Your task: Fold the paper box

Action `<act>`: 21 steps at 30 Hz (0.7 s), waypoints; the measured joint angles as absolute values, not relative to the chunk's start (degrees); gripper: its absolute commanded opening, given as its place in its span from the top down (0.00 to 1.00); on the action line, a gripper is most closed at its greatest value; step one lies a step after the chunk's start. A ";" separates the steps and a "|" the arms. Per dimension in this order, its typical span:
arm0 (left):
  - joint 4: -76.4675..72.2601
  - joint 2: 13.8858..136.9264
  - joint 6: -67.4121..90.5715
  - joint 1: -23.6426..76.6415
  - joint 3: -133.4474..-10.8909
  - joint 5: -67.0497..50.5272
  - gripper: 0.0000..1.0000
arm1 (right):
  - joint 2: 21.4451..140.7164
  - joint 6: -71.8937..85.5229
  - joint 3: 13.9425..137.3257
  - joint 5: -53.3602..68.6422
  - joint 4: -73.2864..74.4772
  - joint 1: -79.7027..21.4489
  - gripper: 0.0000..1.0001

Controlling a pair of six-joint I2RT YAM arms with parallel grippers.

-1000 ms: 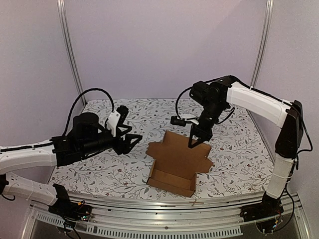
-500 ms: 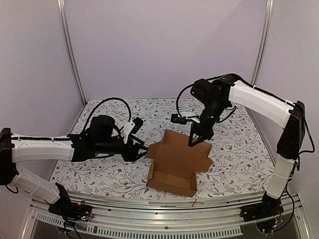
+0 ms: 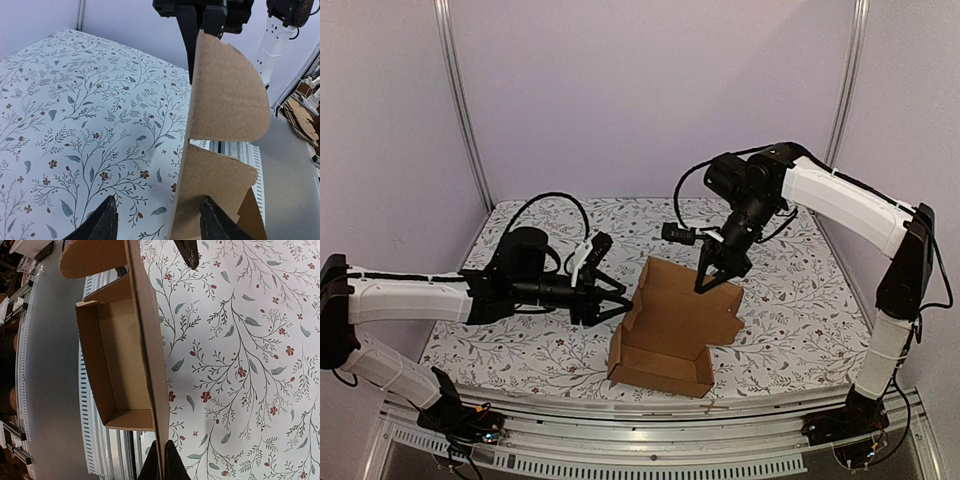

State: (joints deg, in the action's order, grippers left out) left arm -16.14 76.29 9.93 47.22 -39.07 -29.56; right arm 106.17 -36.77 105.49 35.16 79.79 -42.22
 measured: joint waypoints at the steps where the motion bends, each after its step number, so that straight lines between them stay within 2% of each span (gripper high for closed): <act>1: -16.45 76.40 9.93 47.22 -39.07 -30.48 0.48 | 106.13 -37.60 105.49 35.57 79.83 -42.35 1.00; 8: -16.84 78.91 9.85 47.24 -40.51 -36.88 0.72 | 105.51 -41.50 105.51 36.32 81.03 -43.18 1.00; 12: -16.88 79.81 10.07 47.24 -41.23 -40.25 0.73 | 105.34 -42.92 105.73 36.64 81.58 -43.24 1.00; 15: -16.88 80.01 9.98 47.46 -41.39 -42.13 0.65 | 105.32 -43.72 106.10 36.97 81.82 -43.51 1.00; 21: -16.60 80.53 9.30 48.86 -42.41 -44.49 0.76 | 105.27 -45.06 107.24 38.11 81.82 -44.38 1.00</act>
State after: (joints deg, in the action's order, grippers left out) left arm -16.60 80.53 9.30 48.86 -42.41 -44.49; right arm 105.27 -45.06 107.24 38.11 81.82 -44.38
